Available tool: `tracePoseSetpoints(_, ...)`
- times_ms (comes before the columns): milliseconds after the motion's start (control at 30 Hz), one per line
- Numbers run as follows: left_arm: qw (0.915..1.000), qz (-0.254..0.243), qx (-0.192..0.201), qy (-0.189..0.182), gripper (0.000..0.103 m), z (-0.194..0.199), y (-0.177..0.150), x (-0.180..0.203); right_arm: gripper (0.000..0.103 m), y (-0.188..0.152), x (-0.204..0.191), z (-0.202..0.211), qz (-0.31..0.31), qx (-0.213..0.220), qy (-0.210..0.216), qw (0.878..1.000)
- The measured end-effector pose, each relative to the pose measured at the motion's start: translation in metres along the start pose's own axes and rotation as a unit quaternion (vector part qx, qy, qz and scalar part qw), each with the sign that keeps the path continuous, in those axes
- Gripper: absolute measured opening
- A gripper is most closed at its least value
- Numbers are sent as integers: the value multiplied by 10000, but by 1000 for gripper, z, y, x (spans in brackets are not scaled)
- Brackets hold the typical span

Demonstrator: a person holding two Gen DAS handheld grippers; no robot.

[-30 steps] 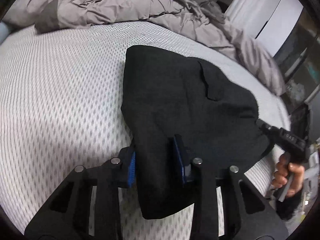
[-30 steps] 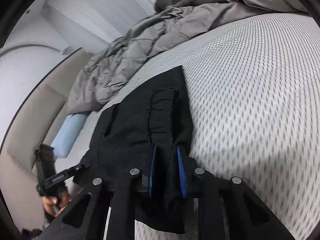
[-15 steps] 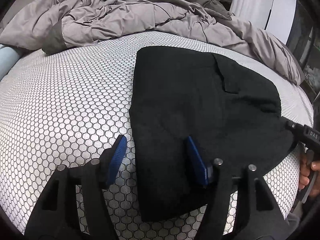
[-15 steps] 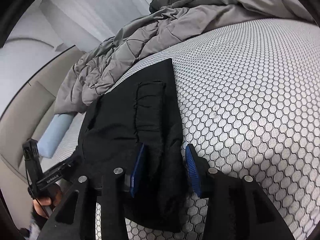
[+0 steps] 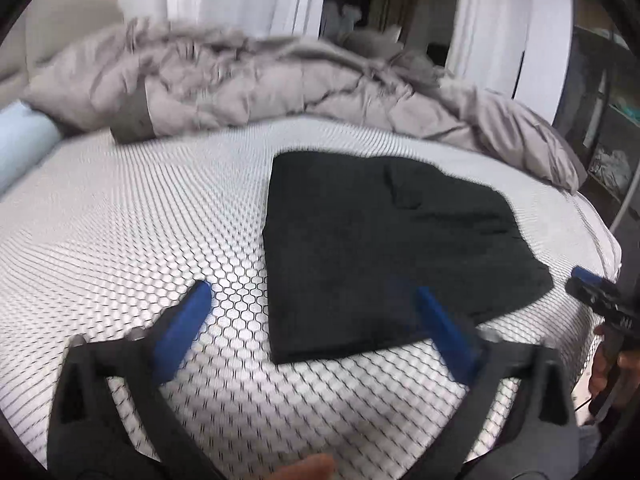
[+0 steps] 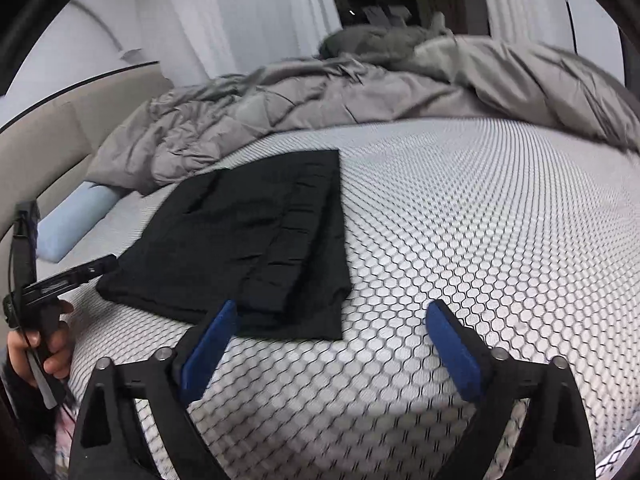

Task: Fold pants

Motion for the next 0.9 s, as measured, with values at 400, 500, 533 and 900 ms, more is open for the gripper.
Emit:
tracePoseSetpoints(400, 9999, -37, 137, 35, 102, 44, 8, 17, 103, 17, -15, 14, -239, 87, 309, 9992)
tracePoseSetpoints(500, 9998, 8, 123, 128, 102, 48, 12, 17, 103, 23, -19, 17, -334, 62, 469, 9983)
tracePoseSetpoints(533, 9998, 2, 135, 162, 102, 49, 13, 18, 103, 25, -21, 17, -315, 57, 527, 9981)
tracePoseSetpoints(900, 9993, -225, 298, 36, 102, 53, 17, 40, 103, 37, -47, 15, 129, 76, 372, 9992)
Point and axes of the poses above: each gripper's, at about its wrist camera, not at the fingertips, and z roughly against the way its jaws point, x to its right, y to its top, the point moved 2 cm from there along -z, roughly the way its jaws point, and after that the axes turned 1 degree about -x, right-handed, at the moved point
